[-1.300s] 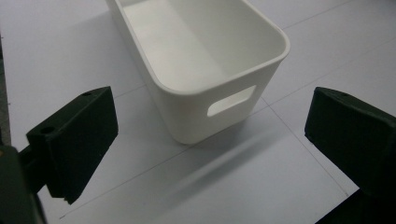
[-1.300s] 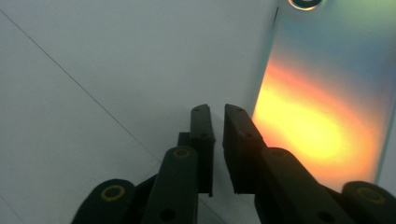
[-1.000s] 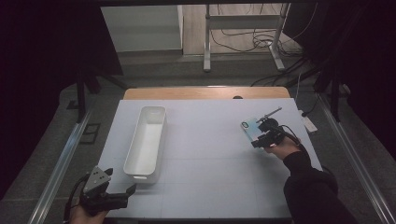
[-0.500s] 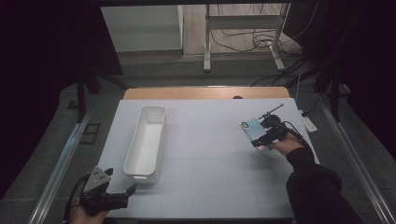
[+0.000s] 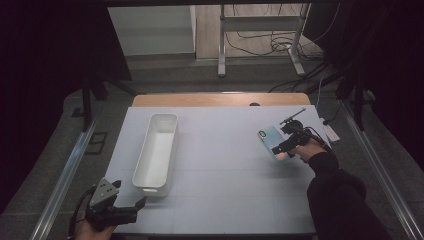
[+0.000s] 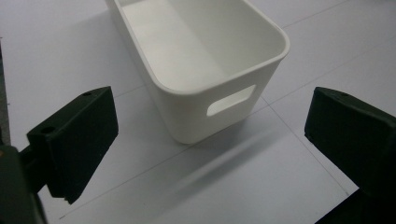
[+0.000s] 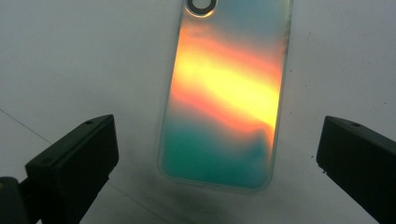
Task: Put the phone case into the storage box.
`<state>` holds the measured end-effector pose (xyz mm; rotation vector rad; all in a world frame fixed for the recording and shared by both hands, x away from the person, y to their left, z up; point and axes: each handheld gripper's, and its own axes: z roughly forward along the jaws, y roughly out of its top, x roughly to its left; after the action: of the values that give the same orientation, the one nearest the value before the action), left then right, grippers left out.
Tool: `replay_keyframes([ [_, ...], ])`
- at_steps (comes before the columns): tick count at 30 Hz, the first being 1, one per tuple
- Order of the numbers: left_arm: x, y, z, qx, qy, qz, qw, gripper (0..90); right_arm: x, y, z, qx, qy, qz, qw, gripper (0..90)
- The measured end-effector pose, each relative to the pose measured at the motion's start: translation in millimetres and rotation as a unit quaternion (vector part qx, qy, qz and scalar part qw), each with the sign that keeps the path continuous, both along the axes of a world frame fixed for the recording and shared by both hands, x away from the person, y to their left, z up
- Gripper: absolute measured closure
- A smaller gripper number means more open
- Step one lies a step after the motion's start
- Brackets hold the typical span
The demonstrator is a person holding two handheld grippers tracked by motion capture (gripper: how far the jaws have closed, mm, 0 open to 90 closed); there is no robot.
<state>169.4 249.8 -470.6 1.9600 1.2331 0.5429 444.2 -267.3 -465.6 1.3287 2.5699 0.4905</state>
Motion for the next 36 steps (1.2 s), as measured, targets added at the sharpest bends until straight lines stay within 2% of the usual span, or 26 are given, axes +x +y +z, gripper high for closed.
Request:
replay_keyframes([
  [17, -0.2, 0.3, 0.0, -0.001, 0.0, 0.0, 1.0, 3.4, 8.4, 2.0, -13.9, -0.009, 0.012, -0.011, 0.9998, 0.0],
  [36, -0.3, 0.5, 0.0, -0.001, 0.001, 0.001, 1.0, 3.3, 10.7, 0.1, -37.0, -0.021, 0.022, -0.012, 0.9995, 0.0],
])
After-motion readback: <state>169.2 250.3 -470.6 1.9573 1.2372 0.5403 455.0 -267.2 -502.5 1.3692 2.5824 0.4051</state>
